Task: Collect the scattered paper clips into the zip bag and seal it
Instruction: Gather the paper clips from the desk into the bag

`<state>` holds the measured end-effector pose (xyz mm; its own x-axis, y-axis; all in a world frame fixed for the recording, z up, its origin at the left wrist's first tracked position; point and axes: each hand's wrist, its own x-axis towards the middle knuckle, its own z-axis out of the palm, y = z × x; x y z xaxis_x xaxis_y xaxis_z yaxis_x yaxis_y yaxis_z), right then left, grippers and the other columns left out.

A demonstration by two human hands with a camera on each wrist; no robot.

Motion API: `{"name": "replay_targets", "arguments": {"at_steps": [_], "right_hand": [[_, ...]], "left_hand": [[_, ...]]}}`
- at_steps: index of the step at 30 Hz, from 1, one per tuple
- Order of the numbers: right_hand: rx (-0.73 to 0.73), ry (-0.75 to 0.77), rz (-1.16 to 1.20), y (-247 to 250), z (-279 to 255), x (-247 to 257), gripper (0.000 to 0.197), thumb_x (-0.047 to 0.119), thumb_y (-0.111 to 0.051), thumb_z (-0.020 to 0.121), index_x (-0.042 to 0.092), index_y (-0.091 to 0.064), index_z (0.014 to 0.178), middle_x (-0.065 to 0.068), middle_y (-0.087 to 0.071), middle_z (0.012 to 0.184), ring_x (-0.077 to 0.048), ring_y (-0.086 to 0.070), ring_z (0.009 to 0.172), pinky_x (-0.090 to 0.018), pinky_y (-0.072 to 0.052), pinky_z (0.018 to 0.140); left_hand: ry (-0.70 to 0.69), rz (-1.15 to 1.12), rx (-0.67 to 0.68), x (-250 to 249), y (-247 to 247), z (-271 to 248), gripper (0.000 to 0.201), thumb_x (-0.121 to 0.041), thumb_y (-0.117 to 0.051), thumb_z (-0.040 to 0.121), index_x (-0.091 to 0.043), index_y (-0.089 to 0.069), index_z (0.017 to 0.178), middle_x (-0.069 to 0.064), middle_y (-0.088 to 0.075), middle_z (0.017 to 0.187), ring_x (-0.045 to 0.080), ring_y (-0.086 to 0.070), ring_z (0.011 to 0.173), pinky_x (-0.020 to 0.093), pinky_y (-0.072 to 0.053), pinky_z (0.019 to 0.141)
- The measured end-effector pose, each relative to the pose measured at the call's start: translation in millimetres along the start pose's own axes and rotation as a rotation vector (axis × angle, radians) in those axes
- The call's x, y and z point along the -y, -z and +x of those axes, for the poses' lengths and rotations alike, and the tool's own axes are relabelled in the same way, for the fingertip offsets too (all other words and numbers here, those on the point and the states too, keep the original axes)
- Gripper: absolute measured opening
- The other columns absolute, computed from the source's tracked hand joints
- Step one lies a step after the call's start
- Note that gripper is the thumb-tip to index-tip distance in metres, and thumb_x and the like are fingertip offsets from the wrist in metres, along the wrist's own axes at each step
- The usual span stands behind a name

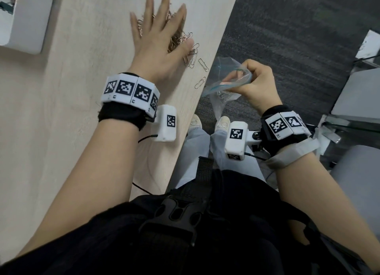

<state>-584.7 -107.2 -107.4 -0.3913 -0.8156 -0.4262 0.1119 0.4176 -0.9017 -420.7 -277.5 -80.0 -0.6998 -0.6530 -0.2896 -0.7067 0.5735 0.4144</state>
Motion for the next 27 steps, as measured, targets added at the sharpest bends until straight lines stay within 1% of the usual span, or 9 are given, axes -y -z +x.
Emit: {"name": "replay_targets", "arguments": {"at_steps": [3,7,10,13,15,18,21,23,27], "right_hand": [[-0.009,0.001,-0.004,-0.4,-2.7,-2.3,0.04,-0.001,-0.084,0.065,0.017,-0.048,0.065,0.01,-0.071,0.065,-0.002,-0.064,0.061,-0.016,-0.05,0.059],[-0.01,-0.004,0.01,-1.7,-5.3,-5.3,0.042,0.0,-0.084,0.064,0.018,-0.046,0.064,0.008,-0.072,0.066,-0.006,-0.067,0.064,-0.02,-0.053,0.061],[-0.013,-0.006,0.021,-3.3,-5.6,-5.9,0.042,0.002,-0.085,0.063,0.021,-0.047,0.063,0.007,-0.072,0.066,-0.009,-0.067,0.065,-0.022,-0.055,0.062],[-0.008,-0.005,0.009,-5.0,-6.8,-5.3,0.041,0.007,-0.085,0.062,0.022,-0.047,0.063,0.009,-0.072,0.066,-0.006,-0.067,0.065,-0.022,-0.055,0.062],[-0.009,-0.006,0.006,-5.1,-8.1,-4.7,0.041,0.005,-0.085,0.063,0.02,-0.047,0.064,0.01,-0.072,0.065,-0.003,-0.066,0.064,-0.019,-0.053,0.062],[-0.015,0.001,-0.01,-5.6,-10.2,-2.3,0.039,0.011,-0.087,0.061,0.023,-0.05,0.063,0.009,-0.071,0.066,-0.005,-0.064,0.063,-0.019,-0.052,0.061],[-0.028,0.009,-0.028,-7.3,-11.4,0.6,0.038,0.02,-0.087,0.058,0.03,-0.051,0.06,0.005,-0.071,0.07,-0.015,-0.064,0.068,-0.025,-0.053,0.063],[-0.032,0.007,-0.034,-7.8,-11.9,1.5,0.034,0.026,-0.088,0.055,0.032,-0.054,0.057,0.003,-0.072,0.073,-0.021,-0.064,0.072,-0.031,-0.053,0.066],[-0.031,-0.002,-0.045,-9.4,-13.4,1.5,0.034,0.03,-0.088,0.052,0.031,-0.055,0.058,-0.001,-0.072,0.076,-0.024,-0.065,0.075,-0.038,-0.054,0.07]], "left_hand": [[-0.068,-0.02,0.04,-3.7,-4.2,-8.5,0.072,-0.063,-0.036,0.087,-0.029,-0.017,0.147,0.003,0.002,0.159,0.031,0.012,0.144,0.056,0.013,0.111],[-0.106,-0.105,0.044,-7.9,-3.0,-19.3,0.088,-0.073,-0.044,0.07,-0.026,-0.03,0.144,-0.002,-0.01,0.158,0.026,0.005,0.146,0.05,0.01,0.114],[-0.142,-0.128,0.041,-7.9,-1.8,-25.7,0.096,-0.076,-0.052,0.057,-0.025,-0.041,0.138,-0.003,-0.024,0.154,0.023,-0.009,0.145,0.05,0.001,0.116],[-0.178,-0.127,0.005,-9.1,0.8,-29.5,0.094,-0.076,-0.058,0.05,-0.026,-0.052,0.129,-0.001,-0.039,0.145,0.023,-0.026,0.138,0.058,-0.012,0.114],[-0.173,-0.084,-0.025,-12.4,2.3,-27.2,0.1,-0.078,-0.059,0.047,-0.027,-0.047,0.133,0.0,-0.036,0.146,0.024,-0.025,0.137,0.061,-0.008,0.113],[-0.125,0.008,0.017,-21.1,3.8,-17.9,0.115,-0.082,-0.053,0.043,-0.028,-0.031,0.142,-0.003,-0.02,0.154,0.023,-0.01,0.144,0.061,0.003,0.112],[-0.133,-0.04,0.059,-25.2,4.4,-15.3,0.104,-0.08,-0.056,0.042,-0.025,-0.046,0.13,-0.003,-0.035,0.145,0.024,-0.021,0.138,0.049,-0.011,0.113],[-0.127,-0.078,0.036,-25.1,3.9,-19.3,0.094,-0.074,-0.065,0.043,-0.023,-0.053,0.12,-0.003,-0.042,0.135,0.023,-0.03,0.129,0.036,-0.019,0.104],[-0.11,-0.138,0.025,-22.4,1.0,-30.6,0.082,-0.056,-0.08,0.049,-0.023,-0.056,0.121,0.001,-0.047,0.128,0.026,-0.035,0.122,0.031,-0.024,0.095]]}}
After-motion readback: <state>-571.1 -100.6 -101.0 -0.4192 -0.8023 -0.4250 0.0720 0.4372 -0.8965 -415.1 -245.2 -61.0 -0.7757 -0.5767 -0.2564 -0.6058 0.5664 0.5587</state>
